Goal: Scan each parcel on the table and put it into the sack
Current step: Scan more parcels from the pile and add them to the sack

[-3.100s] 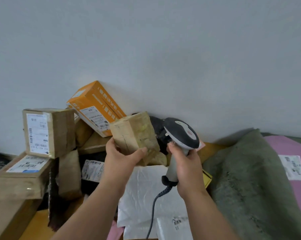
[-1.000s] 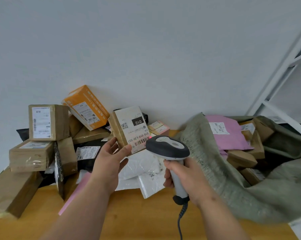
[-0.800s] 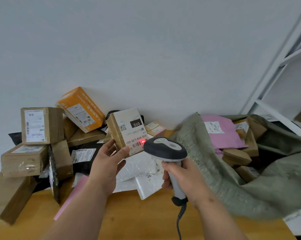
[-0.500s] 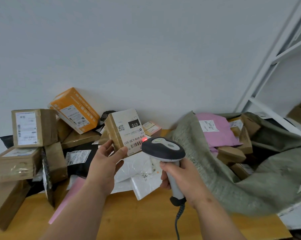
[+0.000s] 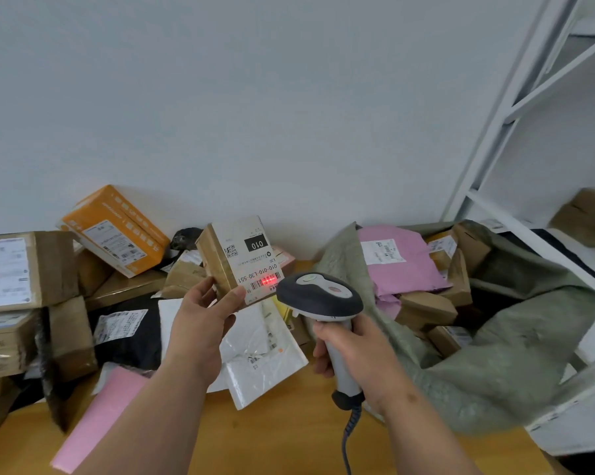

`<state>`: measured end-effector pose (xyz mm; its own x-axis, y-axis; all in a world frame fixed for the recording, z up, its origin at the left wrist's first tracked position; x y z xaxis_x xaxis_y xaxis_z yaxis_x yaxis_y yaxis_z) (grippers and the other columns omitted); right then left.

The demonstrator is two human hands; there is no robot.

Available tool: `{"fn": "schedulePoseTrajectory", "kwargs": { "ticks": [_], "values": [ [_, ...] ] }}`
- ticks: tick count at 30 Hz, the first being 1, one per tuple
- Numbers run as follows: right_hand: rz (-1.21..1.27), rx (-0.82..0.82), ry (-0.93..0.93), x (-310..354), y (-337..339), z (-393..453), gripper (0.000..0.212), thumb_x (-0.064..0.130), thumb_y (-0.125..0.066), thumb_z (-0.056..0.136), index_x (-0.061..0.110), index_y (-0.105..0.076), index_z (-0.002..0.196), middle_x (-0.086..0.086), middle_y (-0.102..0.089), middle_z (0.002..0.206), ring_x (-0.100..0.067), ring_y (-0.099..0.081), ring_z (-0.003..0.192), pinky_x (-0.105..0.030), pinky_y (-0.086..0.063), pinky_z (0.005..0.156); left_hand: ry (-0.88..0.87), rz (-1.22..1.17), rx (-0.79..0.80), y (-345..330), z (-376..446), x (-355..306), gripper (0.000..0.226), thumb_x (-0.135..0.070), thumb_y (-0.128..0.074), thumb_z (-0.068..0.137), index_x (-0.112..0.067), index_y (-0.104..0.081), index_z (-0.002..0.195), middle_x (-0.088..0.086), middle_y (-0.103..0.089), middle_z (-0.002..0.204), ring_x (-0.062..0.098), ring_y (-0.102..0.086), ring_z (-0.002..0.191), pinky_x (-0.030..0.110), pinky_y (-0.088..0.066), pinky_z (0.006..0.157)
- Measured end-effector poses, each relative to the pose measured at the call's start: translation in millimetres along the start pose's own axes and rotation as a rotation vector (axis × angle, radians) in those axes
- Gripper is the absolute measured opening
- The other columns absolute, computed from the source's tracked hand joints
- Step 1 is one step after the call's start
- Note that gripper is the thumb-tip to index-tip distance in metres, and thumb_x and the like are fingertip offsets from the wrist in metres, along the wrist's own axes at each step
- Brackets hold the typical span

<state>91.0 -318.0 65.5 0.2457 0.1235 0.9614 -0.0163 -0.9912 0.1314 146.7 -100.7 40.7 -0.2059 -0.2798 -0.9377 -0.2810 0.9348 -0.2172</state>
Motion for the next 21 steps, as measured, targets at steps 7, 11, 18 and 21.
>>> {"fn": "schedulePoseTrajectory", "kwargs": {
  "ticks": [7, 11, 18, 21],
  "values": [
    [0.181, -0.197, 0.009, 0.0, 79.1, 12.9, 0.009, 0.018, -0.066, 0.092, 0.013, -0.067, 0.099, -0.009, -0.074, 0.089, -0.019, -0.070, 0.065, -0.030, -0.053, 0.060, -0.057, 0.079, 0.082, -82.8, -10.3, 1.7, 0.060, -0.022, -0.076, 0.083, -0.025, -0.050, 0.137, -0.005, -0.070, 0.117, 0.016, -0.066, 0.110, 0.043, -0.049, 0.101],
    [0.268, -0.340, 0.024, -2.2, 129.2, 20.7, 0.011, 0.023, -0.067, 0.092, 0.014, -0.068, 0.099, -0.007, -0.075, 0.090, -0.009, -0.071, 0.062, -0.021, -0.053, 0.052, -0.098, 0.133, 0.127, -133.0, -17.3, 3.2, 0.064, -0.018, -0.079, 0.080, -0.024, -0.048, 0.136, -0.005, -0.067, 0.121, 0.017, -0.064, 0.113, 0.036, -0.053, 0.092],
    [0.324, -0.453, 0.040, -14.4, 190.0, 38.2, 0.011, 0.031, -0.070, 0.089, 0.025, -0.068, 0.097, -0.003, -0.075, 0.088, -0.025, -0.073, 0.086, -0.040, -0.059, 0.074, -0.106, 0.352, 0.158, -206.8, -23.3, 19.9, 0.064, -0.029, -0.085, 0.075, -0.023, -0.046, 0.125, -0.004, -0.062, 0.120, 0.017, -0.063, 0.109, 0.045, -0.053, 0.096],
    [0.368, -0.468, 0.047, -18.3, 207.3, 44.3, 0.024, 0.038, -0.073, 0.087, 0.029, -0.066, 0.108, 0.002, -0.076, 0.098, -0.021, -0.074, 0.090, -0.042, -0.062, 0.078, -0.078, 0.437, 0.186, -238.2, -26.4, 23.9, 0.060, -0.036, -0.082, 0.078, -0.022, -0.045, 0.123, -0.004, -0.059, 0.118, 0.018, -0.061, 0.106, 0.039, -0.055, 0.089]
  ]
}}
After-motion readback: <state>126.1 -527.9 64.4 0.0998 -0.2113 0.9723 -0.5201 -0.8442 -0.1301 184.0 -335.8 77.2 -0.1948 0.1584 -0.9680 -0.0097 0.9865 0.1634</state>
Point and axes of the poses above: each hand's wrist, its own z-axis towards the middle knuckle, its own y-axis out of the back of the hand, x = y × z, the point moved 7 cm from there along z, towards the middle knuckle
